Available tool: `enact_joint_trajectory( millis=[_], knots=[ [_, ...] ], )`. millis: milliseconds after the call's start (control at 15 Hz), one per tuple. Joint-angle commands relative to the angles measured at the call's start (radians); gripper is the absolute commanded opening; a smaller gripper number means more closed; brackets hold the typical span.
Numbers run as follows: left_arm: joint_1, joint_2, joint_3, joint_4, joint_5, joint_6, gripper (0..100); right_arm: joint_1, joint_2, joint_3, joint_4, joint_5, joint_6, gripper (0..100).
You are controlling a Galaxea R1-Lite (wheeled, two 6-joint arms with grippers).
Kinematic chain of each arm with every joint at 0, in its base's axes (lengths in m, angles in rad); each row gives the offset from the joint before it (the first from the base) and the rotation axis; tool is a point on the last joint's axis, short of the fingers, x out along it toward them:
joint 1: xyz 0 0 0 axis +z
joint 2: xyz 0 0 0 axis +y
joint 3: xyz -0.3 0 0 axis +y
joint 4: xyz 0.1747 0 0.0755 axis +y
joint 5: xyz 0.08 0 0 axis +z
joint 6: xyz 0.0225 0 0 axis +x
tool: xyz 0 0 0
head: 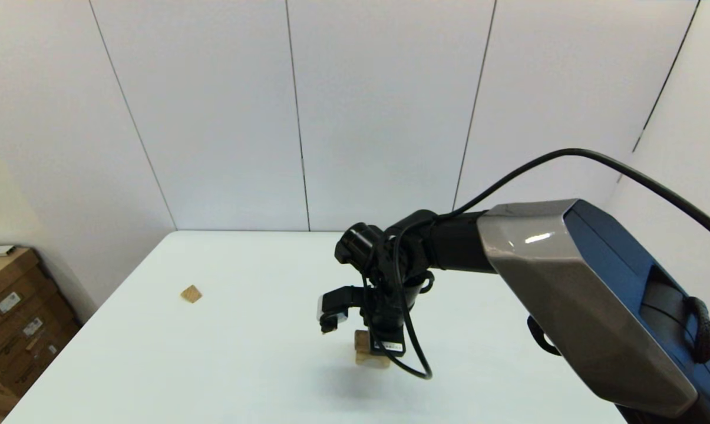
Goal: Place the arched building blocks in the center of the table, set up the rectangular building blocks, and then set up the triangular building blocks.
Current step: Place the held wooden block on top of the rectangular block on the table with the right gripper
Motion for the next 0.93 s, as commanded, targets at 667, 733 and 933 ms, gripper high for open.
enact_joint_trajectory(
  millis=[667, 733, 933],
  knots=[
    [0.000, 0.001, 0.000, 0.000, -0.001, 0.001, 100, 0.001, -0.025, 0.000, 0.023, -0.005, -0.014, 0],
    [0.000, 0.001, 0.000, 0.000, -0.001, 0.001, 100, 0.003, -0.027, 0.000, 0.035, -0.015, -0.024, 0],
    [0.000, 0.001, 0.000, 0.000, -0.001, 0.001, 100, 0.004, -0.029, 0.000, 0.045, -0.021, -0.048, 0]
  ],
)
